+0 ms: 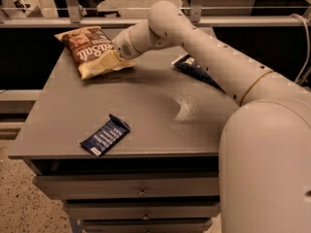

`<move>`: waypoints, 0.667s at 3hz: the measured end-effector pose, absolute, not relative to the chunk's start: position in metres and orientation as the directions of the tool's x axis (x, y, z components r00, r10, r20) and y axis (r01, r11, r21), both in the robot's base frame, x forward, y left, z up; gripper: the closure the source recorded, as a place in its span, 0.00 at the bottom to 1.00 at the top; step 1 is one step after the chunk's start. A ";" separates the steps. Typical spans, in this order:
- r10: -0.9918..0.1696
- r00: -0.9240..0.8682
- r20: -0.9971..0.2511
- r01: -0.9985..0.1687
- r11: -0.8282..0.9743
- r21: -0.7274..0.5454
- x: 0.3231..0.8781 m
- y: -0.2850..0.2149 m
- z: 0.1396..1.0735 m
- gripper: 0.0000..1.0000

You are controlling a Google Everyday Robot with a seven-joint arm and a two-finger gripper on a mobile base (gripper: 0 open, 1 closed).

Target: Pick brown chip bag

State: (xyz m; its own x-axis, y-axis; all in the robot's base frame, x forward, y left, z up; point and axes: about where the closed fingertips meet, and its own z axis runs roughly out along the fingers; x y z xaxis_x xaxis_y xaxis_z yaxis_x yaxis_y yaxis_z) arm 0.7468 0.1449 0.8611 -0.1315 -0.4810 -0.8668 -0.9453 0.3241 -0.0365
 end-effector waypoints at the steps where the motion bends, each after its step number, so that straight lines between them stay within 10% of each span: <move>1: -0.472 -0.148 -0.869 -0.942 0.335 -0.021 0.752 0.150 0.854 0.42; 2: -0.463 -0.157 -0.873 -0.939 0.343 -0.013 0.753 0.151 0.851 0.65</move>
Offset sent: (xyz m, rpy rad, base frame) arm 0.0104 0.0020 -0.0085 0.0300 0.0189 -0.0399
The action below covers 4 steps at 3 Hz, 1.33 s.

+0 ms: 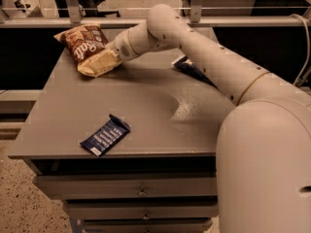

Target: Pick brown chip bag

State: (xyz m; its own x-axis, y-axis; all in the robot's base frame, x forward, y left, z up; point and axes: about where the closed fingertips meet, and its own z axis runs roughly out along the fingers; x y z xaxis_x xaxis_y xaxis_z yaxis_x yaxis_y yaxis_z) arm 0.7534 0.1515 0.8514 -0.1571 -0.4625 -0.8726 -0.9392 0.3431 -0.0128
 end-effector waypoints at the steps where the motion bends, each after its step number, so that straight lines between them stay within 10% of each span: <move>1: -0.434 -0.143 -0.889 -0.934 0.358 -0.024 0.752 0.146 0.865 0.88; 4: -0.265 0.087 -0.960 -0.894 0.404 -0.192 0.740 0.100 0.989 1.00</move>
Offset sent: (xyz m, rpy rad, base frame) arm -0.0127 -0.0505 0.1099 0.1479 -0.2252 -0.0779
